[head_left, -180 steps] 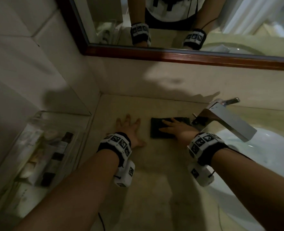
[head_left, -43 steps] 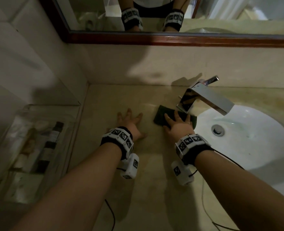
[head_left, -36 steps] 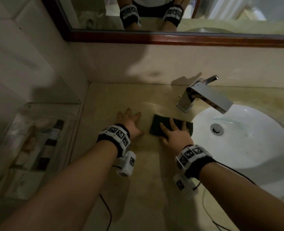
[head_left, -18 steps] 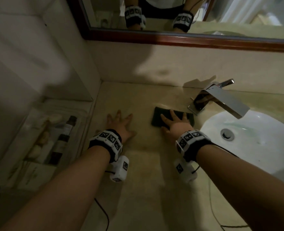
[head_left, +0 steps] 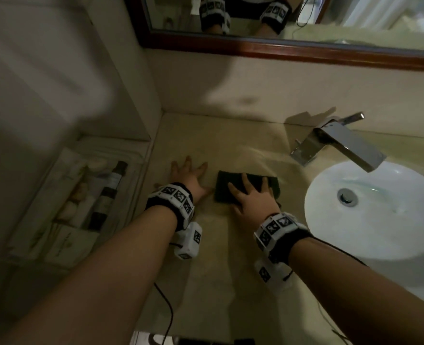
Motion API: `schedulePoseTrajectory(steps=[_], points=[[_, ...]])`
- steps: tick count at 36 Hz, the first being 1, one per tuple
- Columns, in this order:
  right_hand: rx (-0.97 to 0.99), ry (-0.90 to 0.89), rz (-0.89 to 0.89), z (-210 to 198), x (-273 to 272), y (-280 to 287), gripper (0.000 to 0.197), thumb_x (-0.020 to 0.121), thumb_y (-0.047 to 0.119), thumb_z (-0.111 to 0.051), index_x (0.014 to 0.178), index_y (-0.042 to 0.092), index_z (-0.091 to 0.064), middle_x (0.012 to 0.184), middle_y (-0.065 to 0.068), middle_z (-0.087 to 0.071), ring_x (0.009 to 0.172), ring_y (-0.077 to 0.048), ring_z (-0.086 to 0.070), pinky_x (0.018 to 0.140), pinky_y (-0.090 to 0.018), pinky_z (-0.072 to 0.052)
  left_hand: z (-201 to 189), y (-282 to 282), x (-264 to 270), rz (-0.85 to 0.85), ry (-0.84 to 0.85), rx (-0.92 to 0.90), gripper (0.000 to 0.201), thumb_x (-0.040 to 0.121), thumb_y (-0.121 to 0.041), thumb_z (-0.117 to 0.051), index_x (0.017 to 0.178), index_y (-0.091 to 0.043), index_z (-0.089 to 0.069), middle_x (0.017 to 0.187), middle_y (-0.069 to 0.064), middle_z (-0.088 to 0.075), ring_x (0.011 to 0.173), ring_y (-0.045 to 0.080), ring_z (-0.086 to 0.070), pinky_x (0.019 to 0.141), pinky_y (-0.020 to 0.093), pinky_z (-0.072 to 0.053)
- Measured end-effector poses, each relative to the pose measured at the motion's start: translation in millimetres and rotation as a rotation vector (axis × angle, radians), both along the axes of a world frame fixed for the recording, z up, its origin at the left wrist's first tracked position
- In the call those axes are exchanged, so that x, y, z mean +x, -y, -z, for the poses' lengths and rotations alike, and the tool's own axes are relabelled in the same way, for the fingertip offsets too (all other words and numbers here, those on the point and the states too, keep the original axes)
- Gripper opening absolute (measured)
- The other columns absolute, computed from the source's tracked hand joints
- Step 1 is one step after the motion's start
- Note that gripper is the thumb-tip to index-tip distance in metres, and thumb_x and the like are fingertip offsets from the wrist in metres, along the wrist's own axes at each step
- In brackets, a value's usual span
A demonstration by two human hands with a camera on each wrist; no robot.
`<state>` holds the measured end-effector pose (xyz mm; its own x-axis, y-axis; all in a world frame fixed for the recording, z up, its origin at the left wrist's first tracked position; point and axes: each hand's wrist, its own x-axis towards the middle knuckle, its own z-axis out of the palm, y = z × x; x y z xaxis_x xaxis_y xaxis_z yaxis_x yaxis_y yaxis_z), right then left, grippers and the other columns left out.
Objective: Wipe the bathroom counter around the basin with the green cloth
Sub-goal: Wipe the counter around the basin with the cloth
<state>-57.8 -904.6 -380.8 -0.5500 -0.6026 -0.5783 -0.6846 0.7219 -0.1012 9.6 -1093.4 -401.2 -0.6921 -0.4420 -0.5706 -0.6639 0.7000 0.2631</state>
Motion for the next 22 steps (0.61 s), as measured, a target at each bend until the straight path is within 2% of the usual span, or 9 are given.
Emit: schedulePoseTrajectory(steps=[7, 10, 16, 22], points=[[0.020, 0.057, -0.038, 0.2, 12.8, -44.8, 0.054, 0.100, 0.053, -0.025, 0.148, 0.051, 0.001, 0.160, 0.002, 0.016, 0.142, -0.048, 0.012, 0.117, -0.056, -0.001, -10.6, -12.9, -3.0, 0.044, 0.047, -0.011, 0.079, 0.090, -0.053, -0.057, 0.152, -0.044, -0.009, 0.162, -0.003, 0.014, 0.147, 0.036, 0.012, 0.116, 0.058, -0.015], [0.031, 0.052, -0.047, -3.5, 7.3, -50.4, 0.053, 0.100, 0.052, -0.025, 0.148, 0.051, 0.000, 0.161, 0.002, 0.013, 0.143, -0.048, 0.010, 0.117, -0.055, -0.002, -9.0, -23.0, -6.7, 0.081, 0.050, -0.001, 0.080, 0.089, -0.055, -0.056, 0.151, -0.047, -0.007, 0.161, -0.005, 0.016, 0.146, 0.037, 0.013, 0.114, 0.062, -0.016], [0.028, 0.015, 0.025, -2.5, -28.2, -35.2, 0.054, 0.100, 0.051, -0.026, 0.149, 0.049, -0.004, 0.162, 0.001, 0.006, 0.142, -0.050, 0.007, 0.118, -0.057, -0.007, 0.4, -29.3, -14.1, 0.096, 0.092, -0.008, 0.083, 0.087, -0.055, -0.058, 0.149, -0.052, -0.004, 0.160, -0.006, 0.020, 0.145, 0.039, 0.018, 0.113, 0.065, -0.016], [0.025, 0.042, 0.145, -6.2, -59.5, -11.5, 0.053, 0.101, 0.048, -0.029, 0.148, 0.050, -0.005, 0.161, 0.004, 0.010, 0.143, -0.047, 0.013, 0.119, -0.054, -0.003, 4.9, -26.8, -13.1, 0.072, 0.058, 0.015, 0.086, 0.083, -0.055, -0.064, 0.149, -0.053, -0.008, 0.160, -0.007, 0.019, 0.145, 0.037, 0.020, 0.113, 0.064, -0.015]])
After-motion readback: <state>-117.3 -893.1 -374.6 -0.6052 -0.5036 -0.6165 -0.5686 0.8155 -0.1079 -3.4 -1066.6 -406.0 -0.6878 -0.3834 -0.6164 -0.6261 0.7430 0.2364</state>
